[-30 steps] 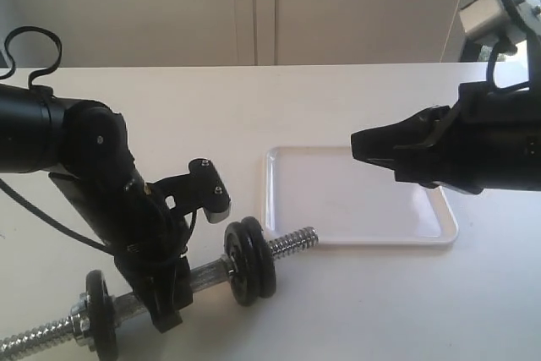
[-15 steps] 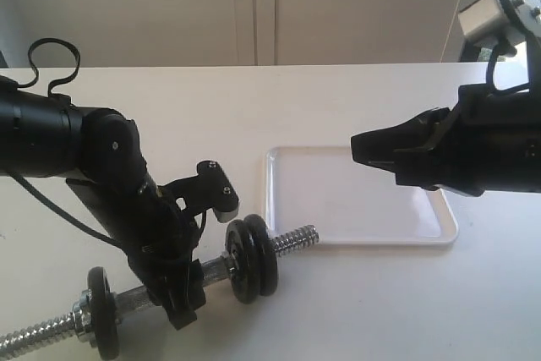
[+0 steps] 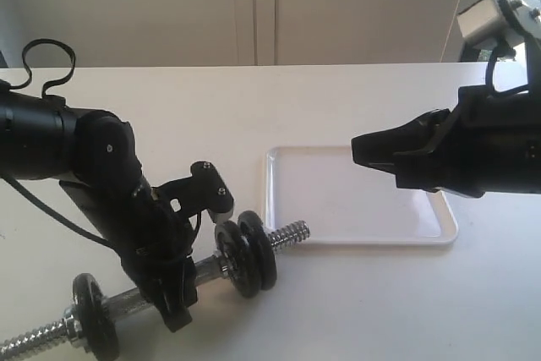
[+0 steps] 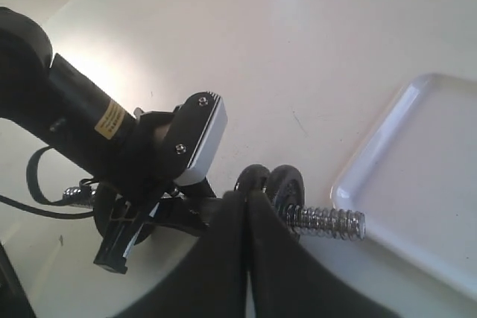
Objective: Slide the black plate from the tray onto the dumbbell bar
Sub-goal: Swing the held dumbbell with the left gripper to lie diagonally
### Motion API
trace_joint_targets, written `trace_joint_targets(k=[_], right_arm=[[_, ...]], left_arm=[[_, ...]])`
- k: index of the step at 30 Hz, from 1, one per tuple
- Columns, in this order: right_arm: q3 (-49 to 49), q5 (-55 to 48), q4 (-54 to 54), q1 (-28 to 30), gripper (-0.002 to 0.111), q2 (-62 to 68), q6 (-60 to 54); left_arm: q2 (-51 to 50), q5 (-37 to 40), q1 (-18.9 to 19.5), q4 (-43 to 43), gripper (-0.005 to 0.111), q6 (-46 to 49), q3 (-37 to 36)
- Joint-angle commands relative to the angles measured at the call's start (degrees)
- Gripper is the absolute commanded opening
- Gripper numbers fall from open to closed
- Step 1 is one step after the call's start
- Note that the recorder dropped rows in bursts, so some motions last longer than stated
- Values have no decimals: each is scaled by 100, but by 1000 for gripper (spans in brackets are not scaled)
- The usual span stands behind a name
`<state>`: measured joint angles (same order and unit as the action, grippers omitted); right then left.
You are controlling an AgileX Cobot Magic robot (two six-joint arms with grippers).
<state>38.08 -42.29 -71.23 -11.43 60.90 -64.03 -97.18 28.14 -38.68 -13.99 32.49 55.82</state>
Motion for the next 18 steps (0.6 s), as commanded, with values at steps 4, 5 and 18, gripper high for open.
trace_joint_targets(k=[4, 5, 18], right_arm=[[-21, 67, 36, 31, 0, -34, 31], [-21, 67, 36, 31, 0, -34, 31], [-21, 182, 80, 31, 0, -34, 31]], left_arm=[[606, -170, -24, -226, 0, -79, 80], [619, -220, -24, -226, 0, -91, 80], [694, -1711, -24, -226, 0, -1068, 80]])
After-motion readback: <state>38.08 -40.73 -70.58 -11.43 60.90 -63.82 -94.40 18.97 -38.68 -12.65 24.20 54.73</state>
